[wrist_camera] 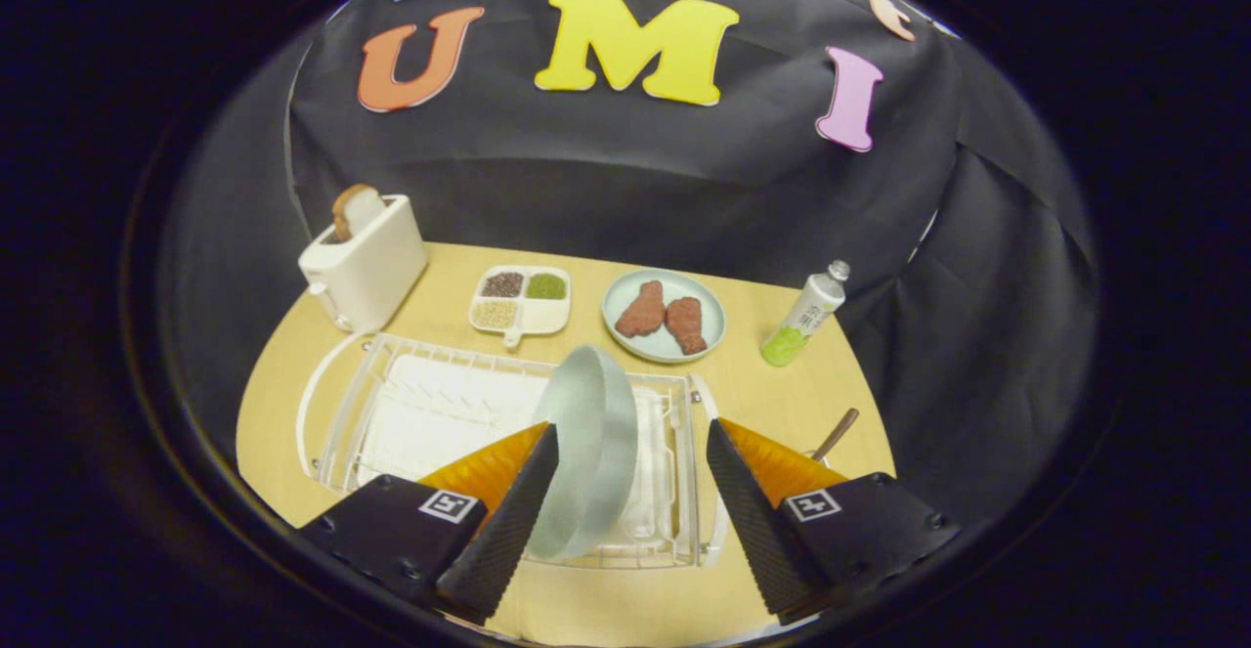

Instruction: Take the plate from the dish rack, then take the spoon from the basket and place it into the plate.

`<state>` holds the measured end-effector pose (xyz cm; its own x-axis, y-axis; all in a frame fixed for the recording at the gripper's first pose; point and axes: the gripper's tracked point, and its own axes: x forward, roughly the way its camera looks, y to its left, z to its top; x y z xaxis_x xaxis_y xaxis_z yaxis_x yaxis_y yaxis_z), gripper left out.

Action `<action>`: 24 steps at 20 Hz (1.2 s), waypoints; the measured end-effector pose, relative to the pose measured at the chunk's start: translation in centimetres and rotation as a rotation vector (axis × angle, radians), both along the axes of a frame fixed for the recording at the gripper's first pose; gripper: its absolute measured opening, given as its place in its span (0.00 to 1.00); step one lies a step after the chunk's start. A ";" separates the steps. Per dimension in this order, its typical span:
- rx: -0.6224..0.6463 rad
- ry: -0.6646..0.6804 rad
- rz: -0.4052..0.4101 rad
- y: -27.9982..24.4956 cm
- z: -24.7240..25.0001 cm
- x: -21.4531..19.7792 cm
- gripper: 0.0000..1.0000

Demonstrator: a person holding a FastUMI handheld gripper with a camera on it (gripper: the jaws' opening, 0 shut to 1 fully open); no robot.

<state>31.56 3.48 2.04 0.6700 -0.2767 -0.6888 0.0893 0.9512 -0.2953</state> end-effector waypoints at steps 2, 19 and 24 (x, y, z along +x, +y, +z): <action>-0.066 0.053 -0.012 -0.1 -0.3 0.8 0.92; -0.486 0.117 -0.156 2.8 1.5 -0.1 0.07; -0.701 0.028 -0.143 4.9 3.2 0.1 0.07</action>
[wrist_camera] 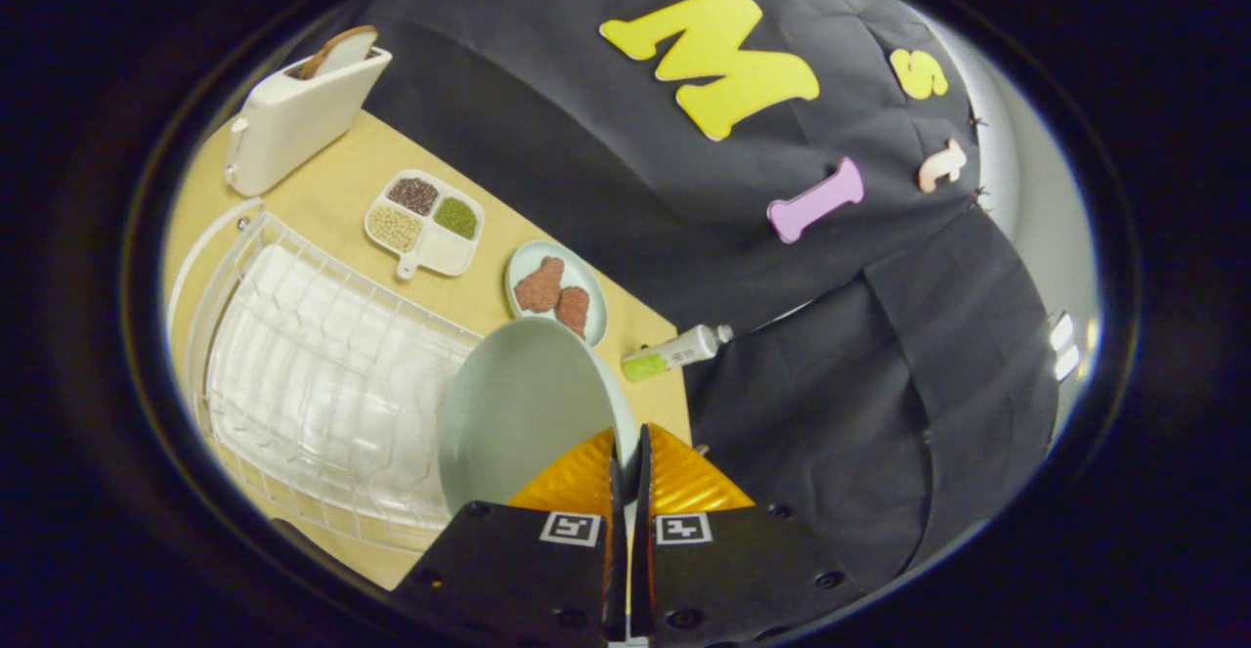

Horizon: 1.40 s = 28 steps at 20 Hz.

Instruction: Take the plate from the dish rack, then take the spoon from the basket and place it into the plate.

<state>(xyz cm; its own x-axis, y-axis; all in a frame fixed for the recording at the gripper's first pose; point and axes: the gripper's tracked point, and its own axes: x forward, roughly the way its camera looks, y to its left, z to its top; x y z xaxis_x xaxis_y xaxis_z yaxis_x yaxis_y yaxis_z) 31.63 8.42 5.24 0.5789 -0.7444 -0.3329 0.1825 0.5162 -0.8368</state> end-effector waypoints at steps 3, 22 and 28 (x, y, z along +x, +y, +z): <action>-0.012 -0.004 0.018 0.6 0.4 -0.7 0.07; 0.700 -0.045 0.187 -9.2 -3.2 -14.9 0.07; 0.899 -0.026 0.246 -11.2 -8.7 -19.6 0.07</action>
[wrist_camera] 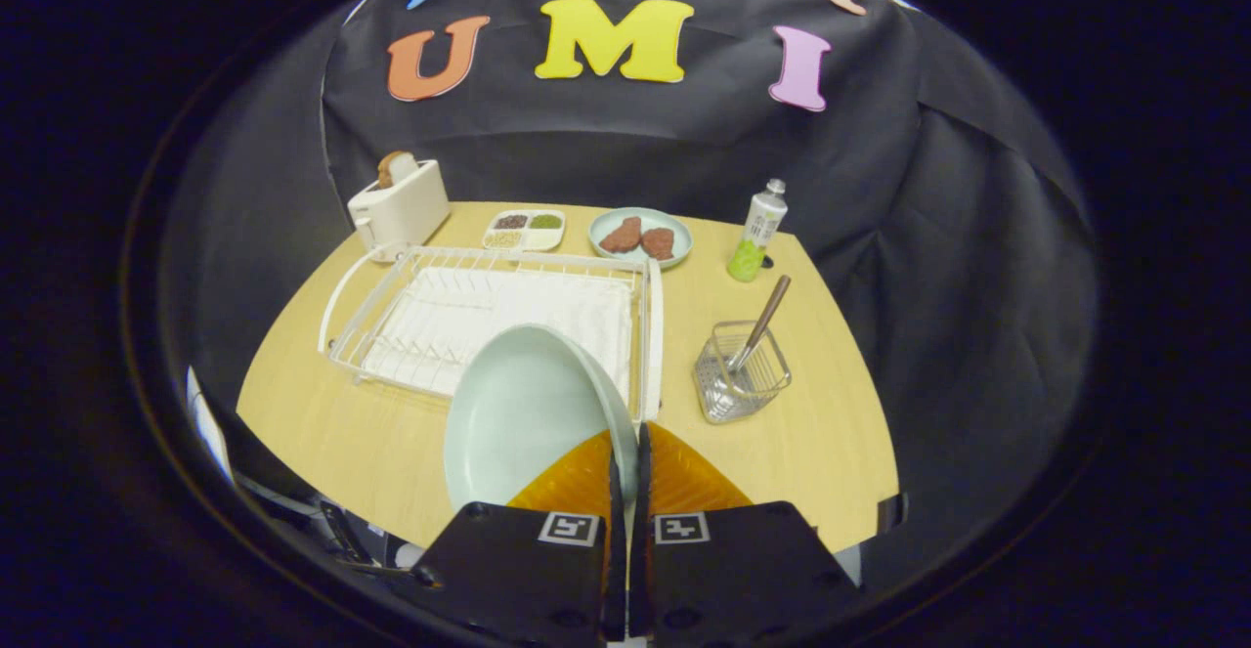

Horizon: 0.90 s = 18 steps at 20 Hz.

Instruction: Take the plate from the dish rack, then take the spoon from the basket and place it into the plate.

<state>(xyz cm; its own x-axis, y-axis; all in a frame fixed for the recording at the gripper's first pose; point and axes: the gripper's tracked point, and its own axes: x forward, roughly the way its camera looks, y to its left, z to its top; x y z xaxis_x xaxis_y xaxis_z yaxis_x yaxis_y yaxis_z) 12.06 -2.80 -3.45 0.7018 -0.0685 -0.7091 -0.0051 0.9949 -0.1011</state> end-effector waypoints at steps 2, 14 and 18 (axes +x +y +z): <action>0.102 0.018 0.014 -0.1 -2.4 -1.1 0.07; 0.403 0.208 0.045 0.8 -14.8 -0.2 0.08; 0.395 0.209 0.026 0.1 -16.1 0.7 0.12</action>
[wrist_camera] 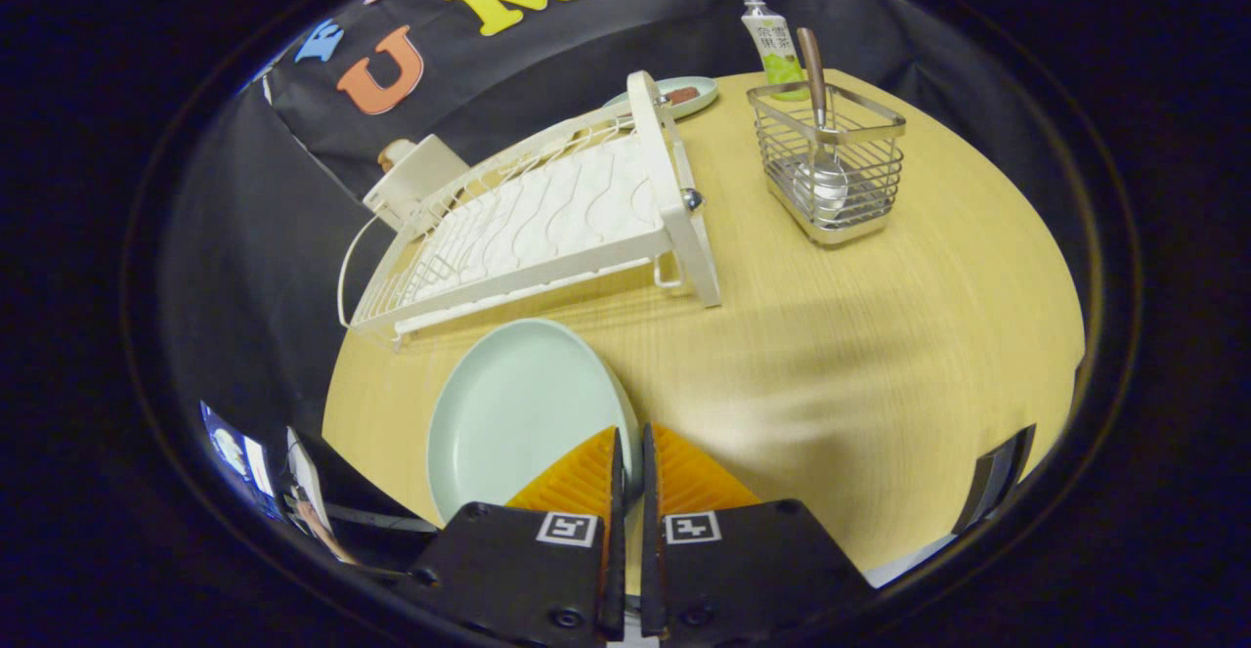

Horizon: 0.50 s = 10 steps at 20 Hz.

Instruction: Take the plate from the dish rack, then take the spoon from the basket and place it into the plate.

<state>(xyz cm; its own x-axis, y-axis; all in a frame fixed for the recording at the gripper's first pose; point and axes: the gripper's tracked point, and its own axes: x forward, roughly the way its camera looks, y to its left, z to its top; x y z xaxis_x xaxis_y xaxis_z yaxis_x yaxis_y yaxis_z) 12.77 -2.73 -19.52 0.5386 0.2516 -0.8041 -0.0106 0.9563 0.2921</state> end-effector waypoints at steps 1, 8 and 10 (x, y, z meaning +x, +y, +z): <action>-0.029 -0.001 -0.011 -0.6 -0.3 0.2 0.12; -0.096 -0.078 -0.014 -1.7 0.9 -0.2 0.79; -0.107 -0.106 -0.026 -2.0 1.8 -0.8 0.90</action>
<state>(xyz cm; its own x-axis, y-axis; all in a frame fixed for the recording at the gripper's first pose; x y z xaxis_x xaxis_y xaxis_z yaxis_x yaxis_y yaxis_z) 12.00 -4.74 -17.73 0.6272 0.1519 -0.7639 -0.0106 0.9824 0.1866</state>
